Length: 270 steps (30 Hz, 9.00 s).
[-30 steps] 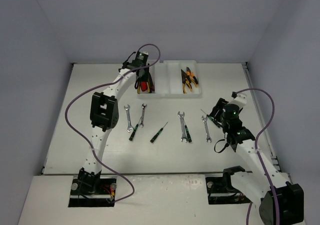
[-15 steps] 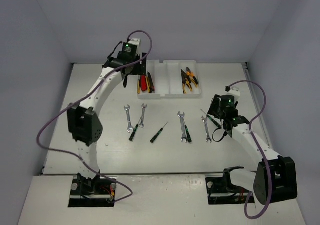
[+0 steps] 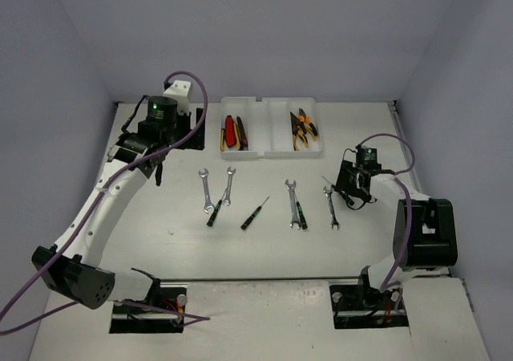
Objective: Sort the tools into containers
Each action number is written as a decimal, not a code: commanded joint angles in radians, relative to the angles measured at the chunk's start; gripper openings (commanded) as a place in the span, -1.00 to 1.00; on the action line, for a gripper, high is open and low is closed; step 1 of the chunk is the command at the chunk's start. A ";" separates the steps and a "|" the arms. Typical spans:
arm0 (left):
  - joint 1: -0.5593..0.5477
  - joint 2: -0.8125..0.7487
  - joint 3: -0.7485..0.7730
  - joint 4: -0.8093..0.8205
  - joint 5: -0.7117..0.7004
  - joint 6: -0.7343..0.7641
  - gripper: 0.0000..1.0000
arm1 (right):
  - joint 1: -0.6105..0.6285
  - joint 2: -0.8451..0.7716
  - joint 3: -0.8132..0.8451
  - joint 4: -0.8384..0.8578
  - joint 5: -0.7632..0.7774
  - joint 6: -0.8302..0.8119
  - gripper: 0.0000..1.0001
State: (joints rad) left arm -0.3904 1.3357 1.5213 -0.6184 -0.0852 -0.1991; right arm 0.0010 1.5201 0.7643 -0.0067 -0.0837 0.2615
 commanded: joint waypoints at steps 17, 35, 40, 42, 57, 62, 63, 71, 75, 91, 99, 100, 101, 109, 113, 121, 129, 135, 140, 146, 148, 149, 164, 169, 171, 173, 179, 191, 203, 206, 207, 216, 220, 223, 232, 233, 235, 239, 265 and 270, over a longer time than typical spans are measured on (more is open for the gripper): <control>0.007 -0.161 -0.210 0.031 -0.054 0.095 0.62 | 0.023 0.039 0.009 -0.056 0.065 0.032 -0.24; 0.008 -0.149 -0.230 0.030 -0.035 0.082 0.62 | 0.333 0.010 0.275 -0.055 0.243 0.071 -1.00; 0.011 -0.166 -0.244 0.028 -0.051 0.099 0.62 | 0.392 0.181 0.540 -0.053 0.252 0.055 -1.00; 0.013 -0.170 -0.248 0.028 -0.060 0.102 0.62 | 0.399 0.275 0.644 -0.050 0.242 0.049 -1.00; 0.022 -0.176 -0.250 0.028 -0.070 0.099 0.62 | 0.405 0.714 1.084 -0.053 0.248 0.063 -0.39; 0.023 -0.184 -0.250 0.029 -0.066 0.096 0.62 | 0.418 0.582 0.969 -0.052 0.288 0.042 -0.05; 0.022 -0.184 -0.251 0.029 -0.067 0.096 0.62 | 0.424 0.537 0.946 -0.052 0.294 0.035 -0.04; 0.024 -0.191 -0.258 0.029 -0.071 0.101 0.62 | 0.444 0.149 0.454 -0.053 0.249 0.019 -0.06; 0.029 -0.185 -0.259 0.029 -0.072 0.102 0.62 | 0.468 -0.040 0.207 -0.054 0.202 0.043 -0.07; 0.031 -0.145 -0.260 0.029 -0.053 0.095 0.62 | 0.546 -0.215 -0.082 -0.052 0.145 0.124 -0.15; 0.031 -0.139 -0.262 0.030 -0.050 0.093 0.62 | 0.591 -0.142 -0.078 -0.027 0.171 0.124 -0.18; 0.031 -0.139 -0.262 0.031 -0.050 0.093 0.62 | 0.593 -0.129 -0.076 -0.025 0.174 0.126 -0.18; 0.031 -0.138 -0.262 0.029 -0.050 0.093 0.62 | 0.593 -0.117 -0.074 -0.023 0.177 0.129 -0.19; 0.033 -0.128 -0.262 0.030 -0.041 0.088 0.62 | 0.593 -0.039 -0.070 -0.016 0.224 0.176 -0.25; 0.031 -0.128 -0.262 0.029 -0.042 0.086 0.62 | 0.591 -0.019 -0.070 -0.016 0.246 0.201 -0.34; 0.031 -0.126 -0.262 0.030 -0.041 0.086 0.62 | 0.551 -0.042 -0.054 -0.021 0.281 0.192 -0.92; 0.032 -0.130 -0.262 0.030 -0.046 0.086 0.62 | 0.547 0.000 0.194 -0.033 0.319 0.077 -1.00; 0.031 -0.130 -0.263 0.029 -0.057 0.091 0.62 | 0.486 0.224 0.548 -0.032 0.279 0.014 -0.96; 0.031 -0.135 -0.264 0.030 -0.067 0.093 0.62 | 0.437 0.434 0.811 -0.031 0.221 0.007 -0.90; 0.031 -0.142 -0.264 0.030 -0.066 0.094 0.62 | 0.420 0.631 1.036 -0.033 0.209 0.000 -0.76; 0.032 -0.143 -0.262 0.031 -0.065 0.095 0.62 | 0.415 0.680 1.082 -0.031 0.215 0.005 -0.64; 0.033 -0.145 -0.262 0.031 -0.064 0.095 0.62 | 0.412 0.696 1.097 -0.032 0.219 0.011 -0.61; 0.031 -0.162 -0.261 0.031 -0.054 0.096 0.62 | 0.504 0.476 0.855 -0.029 0.328 0.142 -0.17; 0.033 -0.170 -0.261 0.031 -0.052 0.096 0.62 | 0.599 0.309 0.607 -0.028 0.409 0.292 -0.15; 0.033 -0.170 -0.260 0.031 -0.053 0.096 0.62 | 0.625 0.281 0.539 -0.029 0.436 0.329 -0.14; 0.034 -0.170 -0.261 0.032 -0.056 0.098 0.62 | 0.695 0.228 0.446 -0.029 0.457 0.433 -0.09; 0.033 -0.172 -0.261 0.031 -0.050 0.095 0.62 | 0.823 0.163 0.280 -0.030 0.500 0.609 -0.09; 0.033 -0.185 -0.268 0.031 -0.051 0.093 0.62 | 0.950 0.257 0.256 -0.029 0.487 0.725 -0.15; 0.033 -0.194 -0.267 0.032 -0.054 0.096 0.62 | 0.957 0.268 0.184 -0.047 0.504 0.706 -0.75; 0.034 -0.193 -0.267 0.031 -0.053 0.097 0.62 | 0.948 0.275 0.209 -0.050 0.511 0.648 -0.92; 0.033 -0.192 -0.267 0.031 -0.054 0.097 0.62 | 0.938 0.280 0.225 -0.049 0.511 0.620 -0.97; 0.033 -0.182 -0.269 0.031 -0.060 0.098 0.62 | 0.777 0.240 0.447 -0.047 0.538 0.270 -1.00; 0.033 -0.179 -0.269 0.031 -0.056 0.098 0.62 | 0.668 0.308 0.656 -0.046 0.541 0.059 -1.00; 0.033 -0.176 -0.269 0.031 -0.062 0.102 0.62 | 0.578 0.392 0.826 -0.042 0.461 -0.014 -1.00; 0.039 -0.149 -0.267 0.028 -0.042 0.097 0.62 | 0.456 0.748 1.237 -0.044 0.293 -0.128 -1.00; 0.040 -0.147 -0.267 0.029 -0.042 0.097 0.62 | 0.450 0.771 1.259 -0.043 0.282 -0.130 -1.00; 0.041 -0.148 -0.267 0.029 -0.039 0.096 0.62 | 0.435 0.808 1.297 -0.044 0.265 -0.143 -0.97; 0.042 -0.143 -0.268 0.031 -0.028 0.094 0.62 | 0.433 0.851 1.333 -0.044 0.236 -0.163 -0.58; -0.232 0.135 -0.401 -0.005 0.040 -0.099 0.60 | 0.483 -0.219 0.258 -0.016 0.150 -0.014 0.01; -0.252 0.231 -0.451 0.024 0.029 -0.173 0.43 | 0.490 -0.407 0.125 -0.016 0.159 -0.008 0.01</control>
State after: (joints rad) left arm -0.6298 1.5381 1.1083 -0.6327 -0.0278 -0.2766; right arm 0.4869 1.2457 0.9434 -0.0741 0.0696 0.2233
